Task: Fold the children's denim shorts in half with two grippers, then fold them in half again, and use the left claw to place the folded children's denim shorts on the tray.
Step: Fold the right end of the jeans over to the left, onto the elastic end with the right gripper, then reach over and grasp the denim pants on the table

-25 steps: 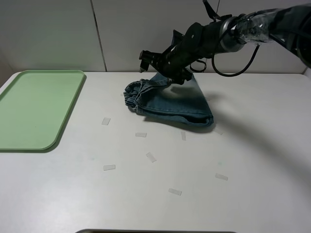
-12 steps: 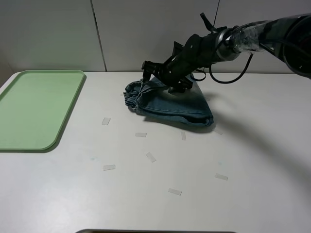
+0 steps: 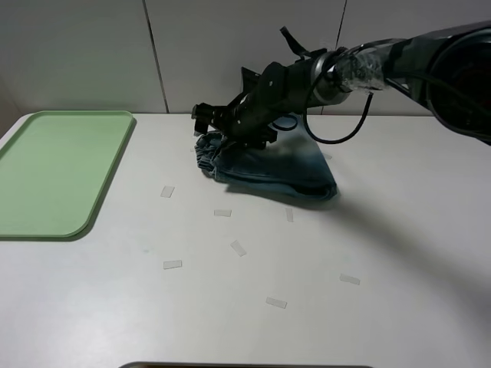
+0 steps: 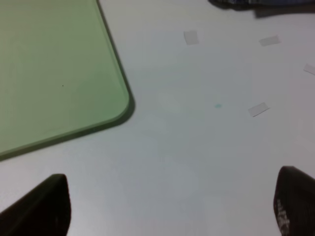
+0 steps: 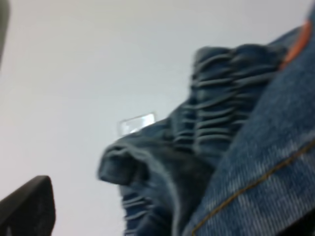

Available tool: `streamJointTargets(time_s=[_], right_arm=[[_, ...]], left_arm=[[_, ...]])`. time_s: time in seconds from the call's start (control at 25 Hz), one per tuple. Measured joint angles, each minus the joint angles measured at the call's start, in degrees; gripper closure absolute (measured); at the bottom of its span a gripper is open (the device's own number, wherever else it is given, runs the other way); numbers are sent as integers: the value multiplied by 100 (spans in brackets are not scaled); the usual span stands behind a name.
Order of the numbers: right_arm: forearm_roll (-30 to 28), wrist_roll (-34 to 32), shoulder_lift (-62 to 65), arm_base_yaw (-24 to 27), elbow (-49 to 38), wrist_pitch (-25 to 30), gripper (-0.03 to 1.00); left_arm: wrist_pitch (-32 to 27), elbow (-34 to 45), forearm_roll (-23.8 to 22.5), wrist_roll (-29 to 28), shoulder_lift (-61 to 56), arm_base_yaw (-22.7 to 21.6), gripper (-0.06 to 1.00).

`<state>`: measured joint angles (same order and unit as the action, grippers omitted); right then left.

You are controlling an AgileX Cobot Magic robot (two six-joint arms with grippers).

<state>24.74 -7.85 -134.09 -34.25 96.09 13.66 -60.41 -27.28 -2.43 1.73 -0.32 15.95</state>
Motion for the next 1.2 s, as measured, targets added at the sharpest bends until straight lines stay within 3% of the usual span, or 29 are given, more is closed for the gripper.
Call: streamJointTargets(time_s=[0.32, 0.76, 1.04, 1.2], right_arm=[[-1102, -177, -24, -438, 444, -11, 27], [-1402, -322, -24, -813, 510, -4, 27], [-1946, -290, 189, -881, 510, 657, 27], [-2508, -134, 666, -833, 510, 1340, 27]], left_arm=[[0, 0, 0, 0, 0, 0, 13], [0, 0, 0, 0, 0, 0, 13], [-6, 0, 0, 0, 0, 0, 13], [-6, 0, 0, 0, 0, 0, 13]])
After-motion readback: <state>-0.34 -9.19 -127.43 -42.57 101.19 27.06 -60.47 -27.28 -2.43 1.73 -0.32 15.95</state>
